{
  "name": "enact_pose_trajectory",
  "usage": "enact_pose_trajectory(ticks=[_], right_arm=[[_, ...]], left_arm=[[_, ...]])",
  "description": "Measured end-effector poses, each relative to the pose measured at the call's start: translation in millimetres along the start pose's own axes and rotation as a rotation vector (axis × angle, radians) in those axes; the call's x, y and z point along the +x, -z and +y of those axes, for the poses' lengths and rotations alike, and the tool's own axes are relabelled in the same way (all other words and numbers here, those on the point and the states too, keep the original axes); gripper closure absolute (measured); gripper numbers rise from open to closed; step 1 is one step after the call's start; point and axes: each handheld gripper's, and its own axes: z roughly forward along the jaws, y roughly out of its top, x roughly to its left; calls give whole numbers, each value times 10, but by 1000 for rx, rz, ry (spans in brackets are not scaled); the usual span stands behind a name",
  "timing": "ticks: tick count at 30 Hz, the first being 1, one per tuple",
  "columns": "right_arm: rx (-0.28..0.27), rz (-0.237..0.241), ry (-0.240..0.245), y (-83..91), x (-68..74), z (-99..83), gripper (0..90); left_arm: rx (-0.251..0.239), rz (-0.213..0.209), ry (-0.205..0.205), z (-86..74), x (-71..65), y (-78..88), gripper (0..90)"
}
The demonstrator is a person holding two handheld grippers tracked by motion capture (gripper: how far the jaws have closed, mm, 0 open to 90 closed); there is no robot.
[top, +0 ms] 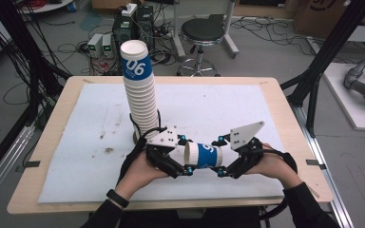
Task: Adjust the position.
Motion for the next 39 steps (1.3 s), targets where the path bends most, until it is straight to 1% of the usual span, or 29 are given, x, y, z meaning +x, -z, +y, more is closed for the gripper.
enact_pose_trajectory(ticks=[3,5,8,10,11,12,15,18,20,24,27,29,30,33,34,35,39], right_arm=[[37,-10,16,-63,18,11,213],[45,-9,23,-94,24,20,214],[52,-4,20,-132,24,28,219],[63,1,17,-148,23,30,261],[60,3,23,-154,19,28,273],[64,4,28,-153,13,26,280],[56,23,30,-144,-3,13,292],[16,31,26,-124,-15,-3,293],[-10,37,15,-93,-33,-10,294],[-99,62,-18,-1,-64,-41,294],[-145,78,-38,49,-86,-60,294],[-174,86,-50,55,-93,-68,294],[-185,88,-61,52,-88,-69,294],[-198,91,-59,27,-88,-68,294],[-204,93,-70,15,-79,-63,294],[-205,86,-65,6,-81,-63,294],[-218,101,-74,-36,-76,-64,294]], left_arm=[[5,-5,3,-3,0,-8,196],[4,-8,2,-3,-2,-11,197],[-8,-17,6,-7,-5,-15,198],[-9,-22,6,-7,-7,-15,199],[-10,-22,2,-8,-8,-14,199],[-16,-24,2,-7,-7,-12,200],[-53,-27,10,-10,-13,-6,186],[-104,-18,16,-13,-17,18,161],[-150,-28,18,-18,-12,43,149],[-215,-46,37,-19,-10,88,132],[-275,-56,58,-21,-6,105,126],[-305,-62,72,-26,-4,108,126],[-313,-62,75,-28,-6,109,126],[-329,-57,85,-35,-8,106,127],[-334,-56,89,-37,-7,102,128],[-341,-55,94,-42,-6,99,128],[-341,-55,100,-44,-4,98,156]])
